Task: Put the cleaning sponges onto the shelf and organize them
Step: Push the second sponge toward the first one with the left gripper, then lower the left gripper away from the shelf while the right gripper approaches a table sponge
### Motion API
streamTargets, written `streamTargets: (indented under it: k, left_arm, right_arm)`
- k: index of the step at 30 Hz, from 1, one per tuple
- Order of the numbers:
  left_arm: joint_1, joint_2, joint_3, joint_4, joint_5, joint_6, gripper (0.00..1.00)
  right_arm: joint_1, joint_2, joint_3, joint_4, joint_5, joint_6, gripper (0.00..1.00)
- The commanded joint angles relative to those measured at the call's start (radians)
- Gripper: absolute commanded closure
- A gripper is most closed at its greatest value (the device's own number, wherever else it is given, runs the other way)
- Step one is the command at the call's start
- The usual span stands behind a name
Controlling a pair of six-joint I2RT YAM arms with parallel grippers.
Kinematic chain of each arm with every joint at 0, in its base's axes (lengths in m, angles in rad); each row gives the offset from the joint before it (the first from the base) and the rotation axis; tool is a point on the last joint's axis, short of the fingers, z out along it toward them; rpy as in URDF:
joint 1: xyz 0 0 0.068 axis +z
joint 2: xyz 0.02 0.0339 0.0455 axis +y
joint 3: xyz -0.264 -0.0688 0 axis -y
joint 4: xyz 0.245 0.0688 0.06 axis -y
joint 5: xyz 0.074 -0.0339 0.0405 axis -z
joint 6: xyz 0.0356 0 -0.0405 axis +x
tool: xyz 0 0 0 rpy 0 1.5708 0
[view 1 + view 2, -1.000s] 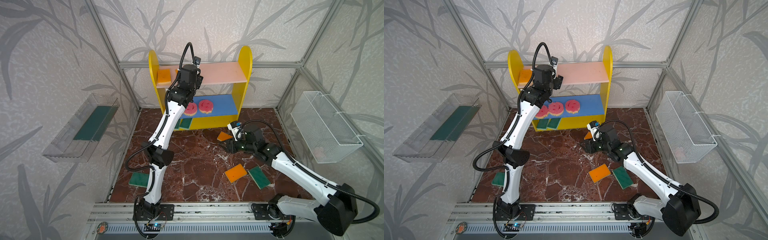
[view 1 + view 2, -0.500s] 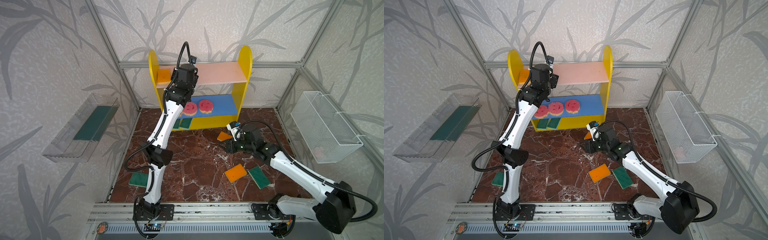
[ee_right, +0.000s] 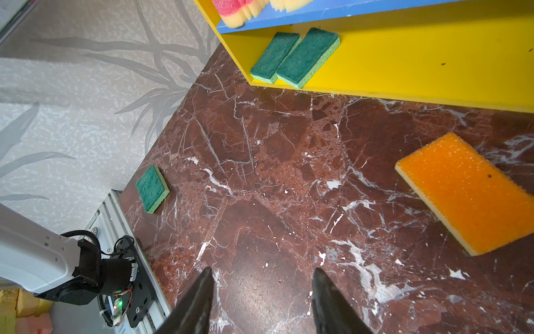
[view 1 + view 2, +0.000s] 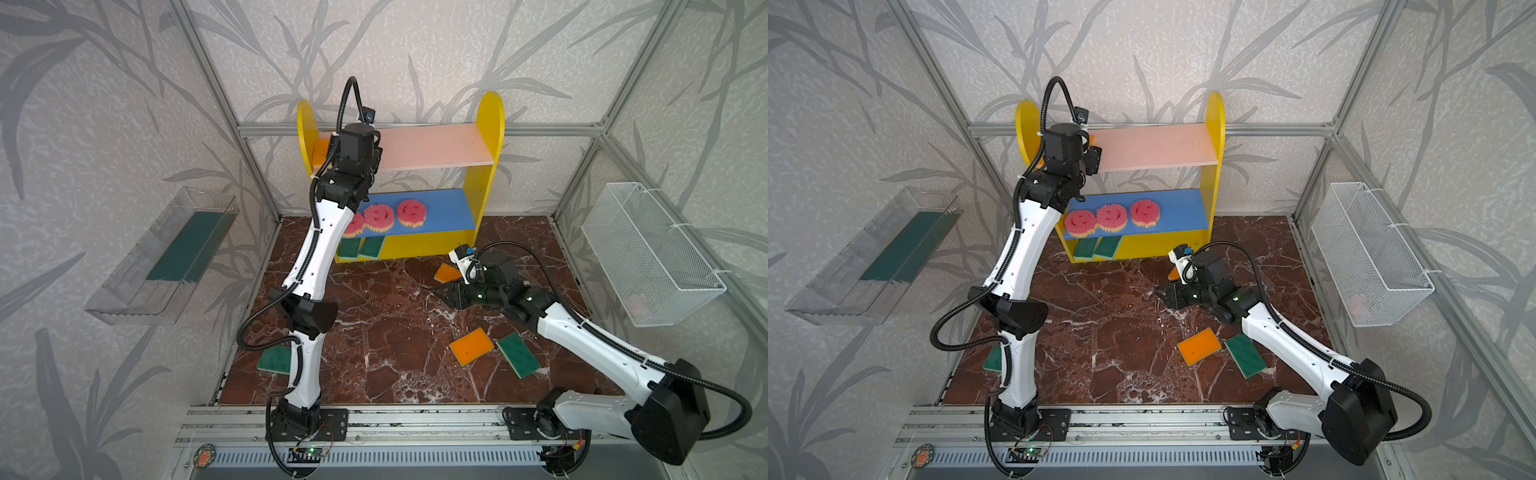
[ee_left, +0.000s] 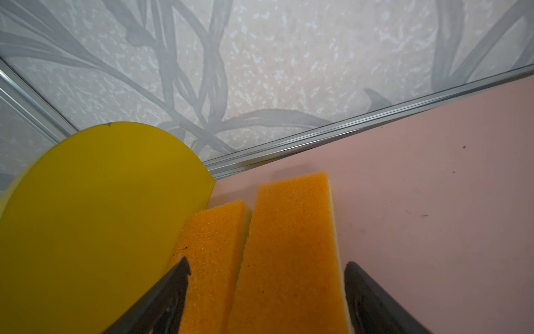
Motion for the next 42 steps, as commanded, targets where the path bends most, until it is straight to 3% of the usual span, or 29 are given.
streamTargets:
  k: [1,13,20,27,33,42]
  left_arm:
    - [-0.005,-0.068,-0.004,-0.037,0.072,-0.052,0.14]
    - [-0.005,-0.177,-0.006,-0.086,0.233,-0.201,0.13]
    - [-0.001,-0.245,-0.070,-0.155,0.240,-0.257,0.11]
    - [-0.004,-0.476,-0.504,-0.060,0.367,-0.415,0.16]
    - [-0.006,-0.684,-0.916,0.084,0.429,-0.552,0.17]
    - [-0.049,-0.868,-1.438,0.247,0.499,-0.687,0.16]
  right_arm:
    - [0.009,0.008,0.005,0.012,0.014,0.000,0.46]
    - [0.017,0.010,0.030,-0.012,0.055,-0.009,0.46]
    - [0.014,0.027,0.055,-0.031,0.082,-0.002,0.46]
    - [-0.042,0.049,0.070,-0.094,0.103,0.010,0.42]
    - [-0.179,0.081,0.035,-0.068,0.031,0.082,0.40]
    - [-0.316,0.330,0.108,-0.002,-0.050,0.104,0.42]
